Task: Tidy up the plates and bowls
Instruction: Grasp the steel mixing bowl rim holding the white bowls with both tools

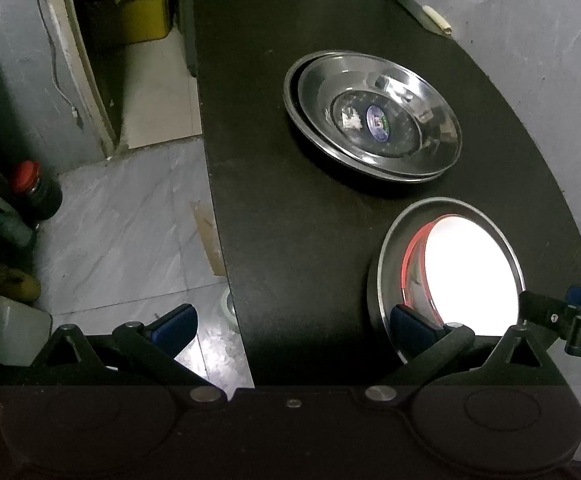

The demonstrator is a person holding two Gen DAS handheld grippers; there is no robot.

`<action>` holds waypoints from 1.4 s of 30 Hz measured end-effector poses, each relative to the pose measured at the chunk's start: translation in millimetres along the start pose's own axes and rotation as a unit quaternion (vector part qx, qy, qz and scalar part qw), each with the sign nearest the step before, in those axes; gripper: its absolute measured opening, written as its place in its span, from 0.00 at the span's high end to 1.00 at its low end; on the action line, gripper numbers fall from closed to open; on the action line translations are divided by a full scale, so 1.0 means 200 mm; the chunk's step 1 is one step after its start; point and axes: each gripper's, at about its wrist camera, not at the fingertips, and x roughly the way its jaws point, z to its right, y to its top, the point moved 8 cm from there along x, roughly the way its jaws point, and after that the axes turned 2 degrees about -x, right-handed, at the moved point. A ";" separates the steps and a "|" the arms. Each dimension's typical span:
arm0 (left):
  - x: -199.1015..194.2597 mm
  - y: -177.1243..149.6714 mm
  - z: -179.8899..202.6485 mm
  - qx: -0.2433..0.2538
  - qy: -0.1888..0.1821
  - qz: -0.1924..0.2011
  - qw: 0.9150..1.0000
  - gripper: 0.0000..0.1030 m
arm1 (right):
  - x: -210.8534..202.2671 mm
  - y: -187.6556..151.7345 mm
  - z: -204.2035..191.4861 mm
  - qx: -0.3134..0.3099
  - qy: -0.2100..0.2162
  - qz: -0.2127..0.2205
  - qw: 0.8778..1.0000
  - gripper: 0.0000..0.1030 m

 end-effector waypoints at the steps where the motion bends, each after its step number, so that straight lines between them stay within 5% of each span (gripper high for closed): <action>1: 0.00 0.00 0.00 0.003 0.003 -0.001 1.000 0.01 | 0.00 0.00 0.00 -0.002 0.000 -0.001 1.000 0.00; 10: 0.01 0.01 0.05 0.038 0.031 -0.002 0.999 0.03 | 0.04 0.00 -0.02 -0.015 0.003 -0.019 1.000 0.00; 18: 0.01 0.02 0.09 0.064 0.030 -0.001 0.997 0.16 | 0.05 0.01 -0.03 -0.029 0.000 -0.021 0.999 0.02; 33: -0.01 0.02 0.13 0.064 -0.026 0.000 0.998 0.45 | 0.05 0.02 -0.11 -0.050 0.035 -0.026 0.998 0.34; 42: -0.02 0.00 0.16 0.059 -0.064 -0.002 0.996 0.66 | 0.03 0.01 -0.16 -0.055 0.071 -0.024 0.996 0.62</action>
